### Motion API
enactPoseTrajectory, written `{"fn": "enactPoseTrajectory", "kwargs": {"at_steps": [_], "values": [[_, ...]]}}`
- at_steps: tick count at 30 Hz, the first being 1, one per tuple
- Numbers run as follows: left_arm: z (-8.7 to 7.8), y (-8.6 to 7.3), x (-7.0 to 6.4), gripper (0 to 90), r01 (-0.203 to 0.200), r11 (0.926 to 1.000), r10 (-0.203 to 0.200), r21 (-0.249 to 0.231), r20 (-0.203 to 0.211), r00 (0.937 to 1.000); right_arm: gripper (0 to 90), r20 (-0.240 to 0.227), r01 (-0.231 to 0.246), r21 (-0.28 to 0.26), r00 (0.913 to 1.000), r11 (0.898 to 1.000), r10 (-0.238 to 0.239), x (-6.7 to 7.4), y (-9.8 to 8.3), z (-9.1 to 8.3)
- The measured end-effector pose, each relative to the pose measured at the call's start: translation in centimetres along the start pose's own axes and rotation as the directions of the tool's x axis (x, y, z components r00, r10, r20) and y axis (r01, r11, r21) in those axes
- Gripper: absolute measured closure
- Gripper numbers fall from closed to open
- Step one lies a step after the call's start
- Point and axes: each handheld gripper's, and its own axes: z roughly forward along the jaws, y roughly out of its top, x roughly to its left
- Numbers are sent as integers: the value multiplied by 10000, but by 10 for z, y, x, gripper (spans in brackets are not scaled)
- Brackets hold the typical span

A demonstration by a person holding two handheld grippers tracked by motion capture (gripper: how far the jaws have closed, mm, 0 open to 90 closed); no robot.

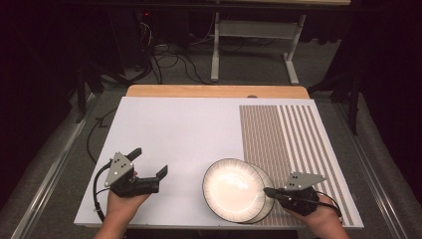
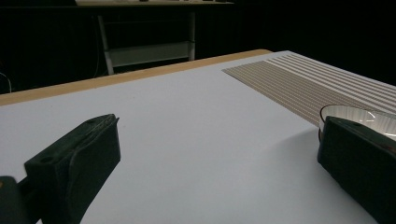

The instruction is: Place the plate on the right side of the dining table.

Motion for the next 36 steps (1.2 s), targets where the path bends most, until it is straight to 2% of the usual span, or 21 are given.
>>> {"fn": "enactPoseTrajectory", "kwargs": {"at_steps": [20, 23, 30, 36], "values": [[0, 0, -1, 0, 40, 10000, -40, 10, 39, 10000, 900, 7, -104, 40, 9999, 9999, 104, 1, 0, 2], [0, 1, 0, 0, 33, 10000, -33, -9, 37, 10000, 900, -37, 81, 241, 10000, 9997, -80, 4, 2, 7], [-1, 0, 0, 0, 88, 10000, -88, -11, 65, 9999, 900, -118, 127, 202, 9999, 9997, -124, 5, 5, 11], [0, 1, -5, 0, 182, 9998, -183, 49, 292, 9994, 900, -153, 268, 272, 9995, 9993, -264, 8, 7, 14]]}}
